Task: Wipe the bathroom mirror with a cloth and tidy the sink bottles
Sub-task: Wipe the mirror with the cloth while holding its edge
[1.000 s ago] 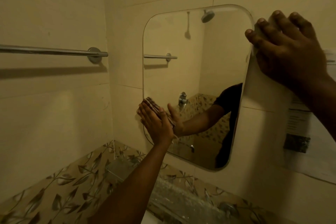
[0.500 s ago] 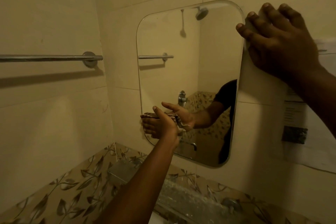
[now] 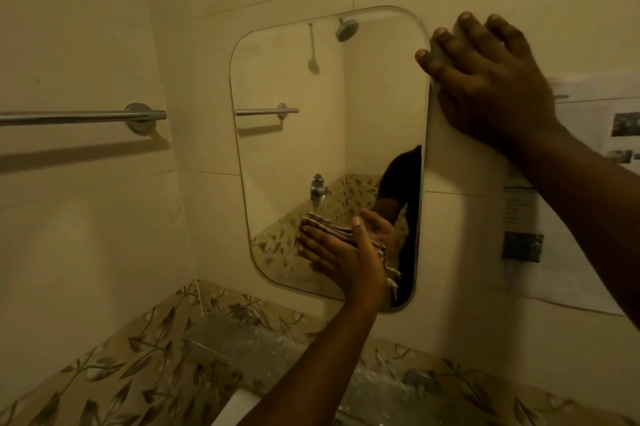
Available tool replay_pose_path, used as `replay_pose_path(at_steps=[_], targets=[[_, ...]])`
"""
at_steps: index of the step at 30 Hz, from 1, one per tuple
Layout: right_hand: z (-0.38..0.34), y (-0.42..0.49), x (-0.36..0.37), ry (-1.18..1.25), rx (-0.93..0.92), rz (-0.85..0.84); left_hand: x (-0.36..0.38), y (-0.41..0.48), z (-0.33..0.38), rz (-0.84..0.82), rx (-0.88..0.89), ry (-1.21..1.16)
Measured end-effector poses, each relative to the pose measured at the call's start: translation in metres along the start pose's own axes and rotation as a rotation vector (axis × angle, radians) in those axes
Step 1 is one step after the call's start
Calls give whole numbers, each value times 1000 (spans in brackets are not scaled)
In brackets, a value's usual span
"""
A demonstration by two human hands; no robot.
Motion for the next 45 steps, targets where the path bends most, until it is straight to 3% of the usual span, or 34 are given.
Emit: replay_pose_path(at_steps=[6,12,18,24,37,45], targets=[[0,0,-1,-15,-1,8,19,-47,-8,-70,156,120],[-2,1,-4,-37,0,52,27,-72,-32,-52,545,220],[-4,2,-3,-52,4,57,28,-69,-63,-127,907,463],[-3,2,-4,-59,1,75,17,-56,-94,-293,1215,535],[-2,1,-2,-108,-18,22,-11,-11,-107,-347,1551,565],[-3,2,-2,-103,-17,30,-24,17,-127,-309,1564,626]])
Point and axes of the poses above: each hand's wrist, its own y-axis towards the middle knuckle, its own x-axis out of the palm, z = x × y, the point moved 1 cm from there along y, towards the middle knuckle, and after that the axes turned 5 degrees about z, right-handed, at the moved point
